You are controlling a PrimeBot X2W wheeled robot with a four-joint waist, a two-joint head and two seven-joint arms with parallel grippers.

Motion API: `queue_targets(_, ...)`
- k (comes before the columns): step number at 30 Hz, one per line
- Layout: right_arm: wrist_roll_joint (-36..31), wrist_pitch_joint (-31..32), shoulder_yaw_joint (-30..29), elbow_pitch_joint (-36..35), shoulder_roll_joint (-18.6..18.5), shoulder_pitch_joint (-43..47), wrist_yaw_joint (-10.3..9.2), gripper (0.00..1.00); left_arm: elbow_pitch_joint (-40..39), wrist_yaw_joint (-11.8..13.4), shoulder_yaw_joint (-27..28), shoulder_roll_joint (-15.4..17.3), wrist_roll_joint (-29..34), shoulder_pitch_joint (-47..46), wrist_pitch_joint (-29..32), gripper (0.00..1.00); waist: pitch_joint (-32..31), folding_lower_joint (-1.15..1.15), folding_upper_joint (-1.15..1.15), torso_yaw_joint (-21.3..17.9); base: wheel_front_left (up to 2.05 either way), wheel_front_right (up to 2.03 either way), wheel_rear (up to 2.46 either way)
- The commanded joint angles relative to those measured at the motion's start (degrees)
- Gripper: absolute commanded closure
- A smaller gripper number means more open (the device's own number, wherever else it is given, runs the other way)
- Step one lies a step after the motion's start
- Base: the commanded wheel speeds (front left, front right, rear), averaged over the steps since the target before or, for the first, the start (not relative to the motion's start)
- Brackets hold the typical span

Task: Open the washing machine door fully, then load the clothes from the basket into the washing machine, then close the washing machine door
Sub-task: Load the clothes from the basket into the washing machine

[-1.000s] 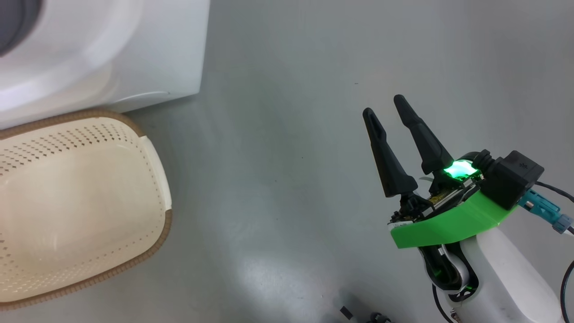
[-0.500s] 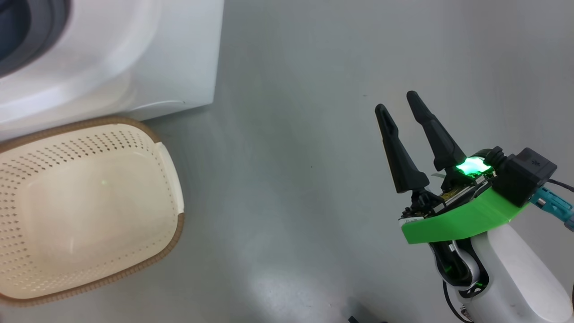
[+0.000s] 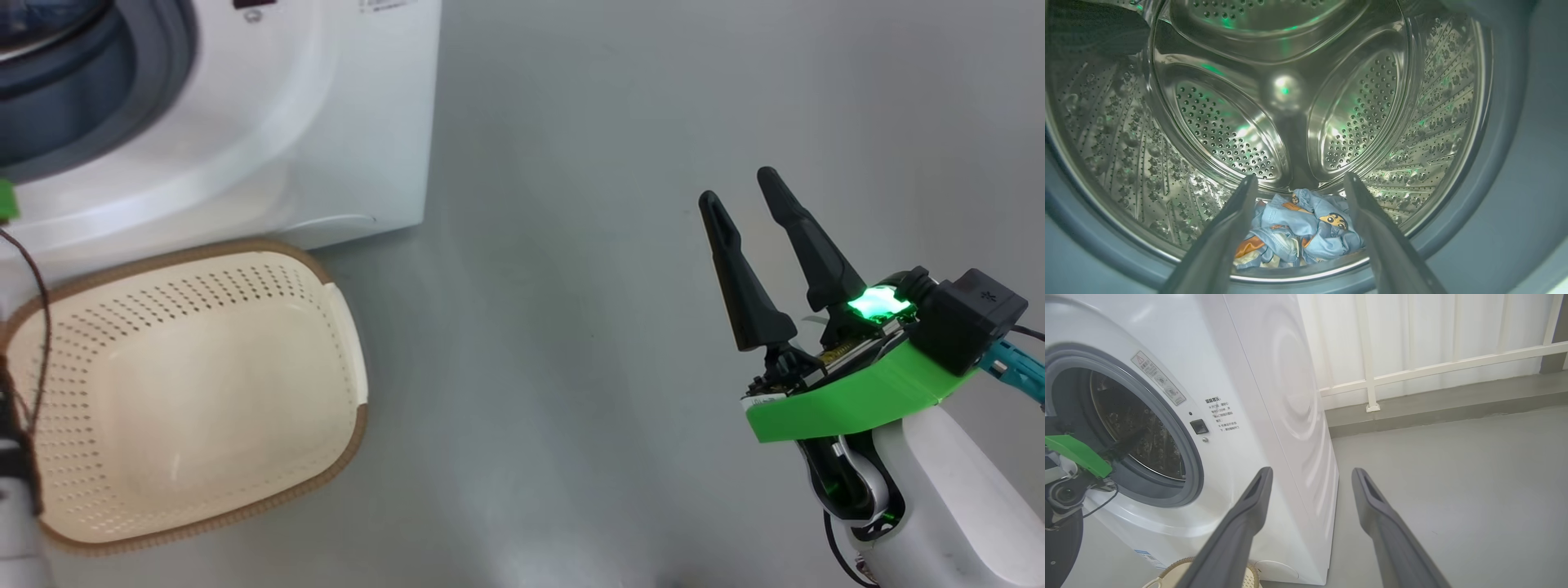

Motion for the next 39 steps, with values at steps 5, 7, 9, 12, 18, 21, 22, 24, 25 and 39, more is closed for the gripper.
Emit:
queue_targets(5,-0.5,-0.5,0.4,-0.9,-1.2,2.5,0.42,0.0,-5.0,-0.7,2.5,0.1,1.7,5.1,-0.3,0.0,-3.0,0.01,0.0,2.1,0.0,0.0,0.0)
queue_targets(7,-0.4,-0.5,0.4,-0.8,-1.5,2.7,0.42,0.0,-5.9,-0.8,3.1,-0.6,2.0,6.5,-0.3,0.0,-3.8,0.01,0.0,2.6,0.0,0.0,0.0)
queue_targets(9,-0.3,-0.5,0.3,-0.7,-1.8,3.0,0.42,0.0,-6.8,-0.9,3.6,-1.3,2.3,7.8,-0.3,0.0,-4.6,0.01,0.0,3.1,0.0,0.0,0.0)
queue_targets(12,-0.1,-0.5,0.2,-0.4,-2.3,3.5,0.42,0.0,-8.6,-1.0,4.2,-2.7,2.8,10.2,-0.3,0.0,-6.0,0.01,0.0,3.9,0.0,0.0,0.0)
queue_targets(18,0.1,-0.5,-0.2,-0.2,-3.1,4.7,0.42,0.0,-11.6,-1.2,5.3,-5.1,3.4,14.9,-0.3,0.0,-8.5,0.01,0.0,5.6,0.0,0.0,0.0)
queue_targets(21,0.3,-0.5,-0.5,-0.1,-3.6,5.4,0.42,0.0,-12.6,-1.2,5.5,-5.9,3.5,17.0,-0.3,0.0,-9.6,0.01,0.0,6.5,0.0,0.0,0.0)
queue_targets(22,0.3,-0.5,-0.6,-0.1,-3.7,5.7,0.42,0.0,-12.9,-1.3,5.7,-6.2,3.5,17.8,-0.3,0.0,-10.0,0.01,0.0,6.8,0.0,0.0,0.0)
queue_targets(24,0.4,-0.5,-0.9,0.0,-4.0,6.3,0.42,0.0,-13.8,-1.3,5.9,-6.8,3.6,19.3,-0.3,0.0,-10.8,0.01,0.0,7.3,0.0,0.0,0.0)
queue_targets(25,0.4,-0.5,-1.0,0.0,-4.1,6.6,0.42,0.0,-14.2,-1.3,5.9,-7.0,3.7,20.0,-0.3,0.0,-11.1,0.01,0.0,7.6,0.0,0.0,0.0)
queue_targets(39,1.0,-0.5,-1.9,0.3,-5.3,9.8,0.42,0.0,-21.1,-1.3,4.4,-10.0,3.4,28.6,-0.3,0.0,-15.4,0.01,0.0,10.4,0.0,0.0,0.0)
